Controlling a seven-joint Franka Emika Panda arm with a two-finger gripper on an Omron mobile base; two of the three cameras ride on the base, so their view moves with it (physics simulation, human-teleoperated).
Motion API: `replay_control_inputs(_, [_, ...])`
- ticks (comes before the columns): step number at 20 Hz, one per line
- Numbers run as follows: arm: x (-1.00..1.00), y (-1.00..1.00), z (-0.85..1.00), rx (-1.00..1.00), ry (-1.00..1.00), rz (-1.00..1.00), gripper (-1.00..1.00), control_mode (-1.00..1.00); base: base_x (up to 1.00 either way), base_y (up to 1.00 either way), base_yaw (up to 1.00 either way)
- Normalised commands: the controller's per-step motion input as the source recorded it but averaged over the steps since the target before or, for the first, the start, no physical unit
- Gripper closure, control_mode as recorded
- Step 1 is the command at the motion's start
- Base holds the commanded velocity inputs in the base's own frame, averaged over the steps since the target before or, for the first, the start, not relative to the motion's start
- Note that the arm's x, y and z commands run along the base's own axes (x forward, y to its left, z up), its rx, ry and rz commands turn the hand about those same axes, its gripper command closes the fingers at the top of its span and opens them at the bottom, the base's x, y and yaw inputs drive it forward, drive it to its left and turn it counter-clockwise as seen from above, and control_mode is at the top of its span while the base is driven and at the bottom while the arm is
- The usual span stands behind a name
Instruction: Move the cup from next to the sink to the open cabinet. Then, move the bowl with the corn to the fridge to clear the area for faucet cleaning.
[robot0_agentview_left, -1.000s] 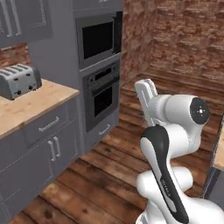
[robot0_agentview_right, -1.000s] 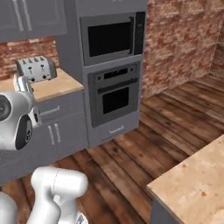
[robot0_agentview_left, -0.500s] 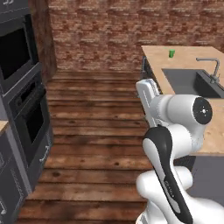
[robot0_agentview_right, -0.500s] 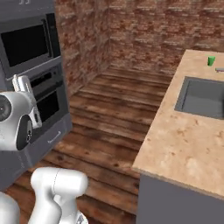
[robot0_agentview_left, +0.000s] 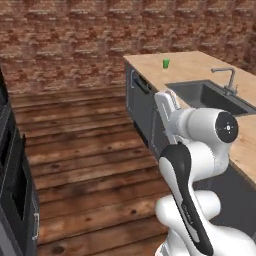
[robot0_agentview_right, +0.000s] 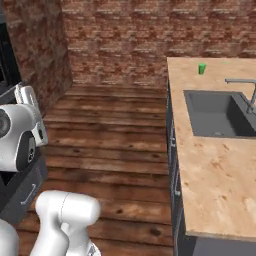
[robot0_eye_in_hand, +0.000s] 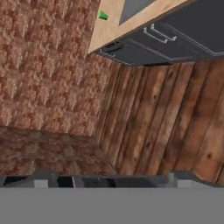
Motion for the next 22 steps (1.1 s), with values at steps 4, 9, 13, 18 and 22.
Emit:
replay_control_inputs(4, [0.0,0.0,0.0,0.0,0.0,0.0,-1.0,1.0,1.0,0.25,-0.41])
replay_control_inputs(9, [0.0,0.0,0.0,0.0,0.0,0.0,-1.0,1.0,1.0,0.61,-0.45])
replay_control_inputs(13, [0.0,0.0,0.0,0.0,0.0,0.0,-1.0,1.0,1.0,0.9,-0.46])
replay_control_inputs(18, [0.0,0.0,0.0,0.0,0.0,0.0,-1.0,1.0,1.0,1.0,-0.51])
replay_control_inputs(22, [0.0,0.0,0.0,0.0,0.0,0.0,-1.0,1.0,1.0,1.0,-0.53])
